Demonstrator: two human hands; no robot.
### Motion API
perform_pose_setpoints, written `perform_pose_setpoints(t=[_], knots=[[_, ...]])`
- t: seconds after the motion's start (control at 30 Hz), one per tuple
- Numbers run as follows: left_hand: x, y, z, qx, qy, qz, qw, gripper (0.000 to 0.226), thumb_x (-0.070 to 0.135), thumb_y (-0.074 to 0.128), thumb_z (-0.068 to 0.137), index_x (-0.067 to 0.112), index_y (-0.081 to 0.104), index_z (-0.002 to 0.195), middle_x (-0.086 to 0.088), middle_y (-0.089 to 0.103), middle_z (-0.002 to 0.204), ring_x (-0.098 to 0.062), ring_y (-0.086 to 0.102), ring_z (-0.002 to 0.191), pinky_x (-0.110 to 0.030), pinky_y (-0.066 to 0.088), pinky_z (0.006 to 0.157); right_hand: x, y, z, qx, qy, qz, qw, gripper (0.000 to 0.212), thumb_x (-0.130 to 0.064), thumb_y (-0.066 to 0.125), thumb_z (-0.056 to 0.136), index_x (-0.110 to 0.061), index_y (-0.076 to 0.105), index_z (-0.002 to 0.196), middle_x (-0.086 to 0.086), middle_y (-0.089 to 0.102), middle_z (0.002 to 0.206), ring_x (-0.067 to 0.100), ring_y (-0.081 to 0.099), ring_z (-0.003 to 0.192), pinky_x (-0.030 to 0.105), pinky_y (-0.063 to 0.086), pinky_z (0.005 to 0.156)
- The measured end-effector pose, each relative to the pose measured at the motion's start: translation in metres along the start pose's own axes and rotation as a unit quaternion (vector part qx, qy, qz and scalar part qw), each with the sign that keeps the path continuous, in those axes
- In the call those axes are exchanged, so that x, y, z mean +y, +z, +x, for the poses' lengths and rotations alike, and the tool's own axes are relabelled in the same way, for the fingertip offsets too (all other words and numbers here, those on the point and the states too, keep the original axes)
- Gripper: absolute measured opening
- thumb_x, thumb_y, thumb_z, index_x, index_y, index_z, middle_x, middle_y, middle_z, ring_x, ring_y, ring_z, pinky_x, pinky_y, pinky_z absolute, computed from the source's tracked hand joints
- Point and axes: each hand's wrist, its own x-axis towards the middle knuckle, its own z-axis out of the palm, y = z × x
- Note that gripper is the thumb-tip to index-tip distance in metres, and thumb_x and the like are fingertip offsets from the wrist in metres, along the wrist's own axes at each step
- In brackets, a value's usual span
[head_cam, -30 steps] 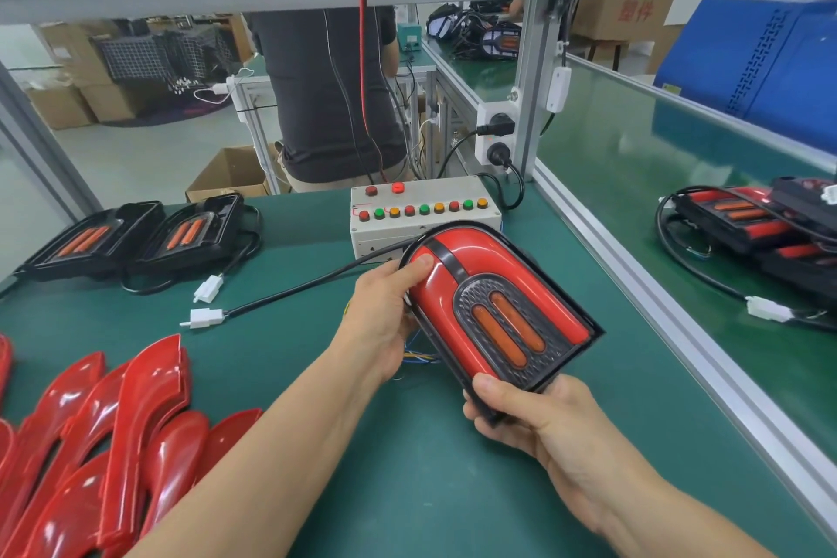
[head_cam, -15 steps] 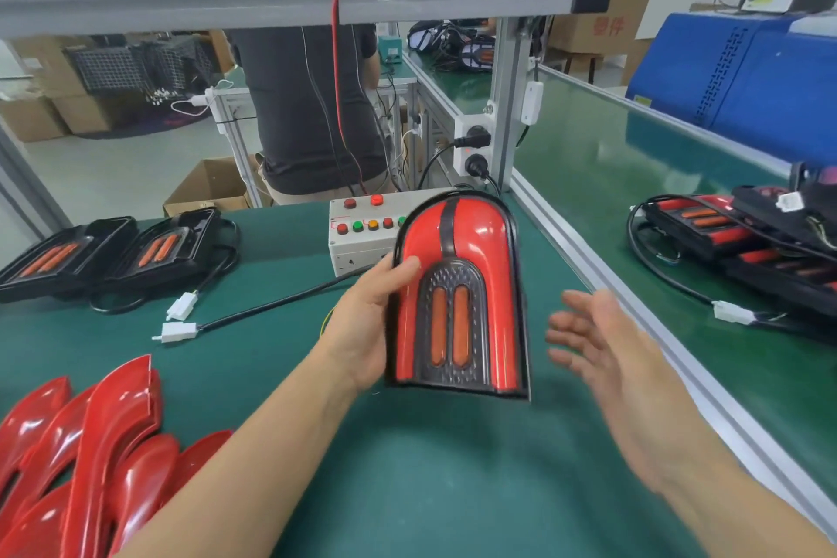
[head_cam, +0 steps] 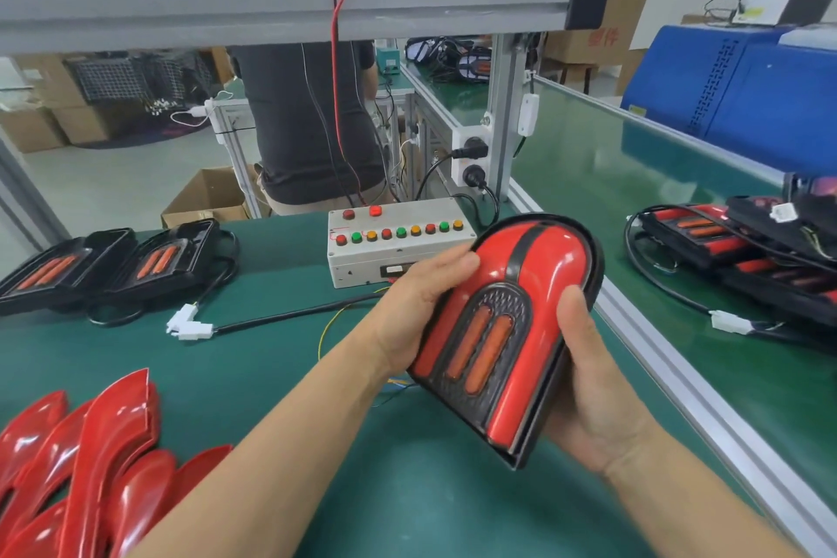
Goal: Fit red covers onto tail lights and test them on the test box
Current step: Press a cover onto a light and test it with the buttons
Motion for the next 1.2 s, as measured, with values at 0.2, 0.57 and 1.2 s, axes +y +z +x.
perform_pose_setpoints(t=[0.2, 0.57, 1.2], knots=[[-0.006, -0.075, -0.004, 0.330, -0.035, 0.377, 0.865, 0.032, 0.017, 0.051, 0.092, 0.022, 0.058, 0.123, -0.004, 0.055, 0.132, -0.025, 0.050, 0.119, -0.034, 0.035, 0.101, -0.033, 0.005, 0.001, 0.107, -0.194, 0.056, 0.973, 0.085, -0.082, 0.060, 0.062, -0.020, 0.069, 0.119, 0.009, 0.065, 0.128, 0.028, 0.061, 0.119, 0.052, 0.052, 0.092], [-0.019, -0.144, -0.040, 0.328, -0.152, 0.768, 0.529, 0.033, 0.011, 0.047, 0.089, 0.027, 0.063, 0.114, -0.003, 0.057, 0.114, -0.025, 0.049, 0.109, -0.035, 0.034, 0.087, -0.061, -0.018, 0.016, 0.149, -0.078, 0.073, 0.983, 0.072, -0.077, 0.048, 0.077, -0.015, 0.078, 0.098, 0.013, 0.070, 0.116, 0.031, 0.068, 0.106, 0.054, 0.057, 0.075], [0.004, -0.058, -0.043, 0.234, 0.413, 0.787, 0.393, 0.031, -0.006, 0.050, 0.078, 0.016, 0.069, 0.091, 0.001, 0.064, 0.085, -0.019, 0.051, 0.100, -0.038, 0.025, 0.092, -0.051, -0.069, 0.051, 0.318, -0.088, -0.700, 0.634, 0.042, -0.035, 0.057, 0.093, -0.008, 0.062, 0.124, 0.015, 0.060, 0.128, 0.030, 0.053, 0.117, 0.034, 0.038, 0.098]])
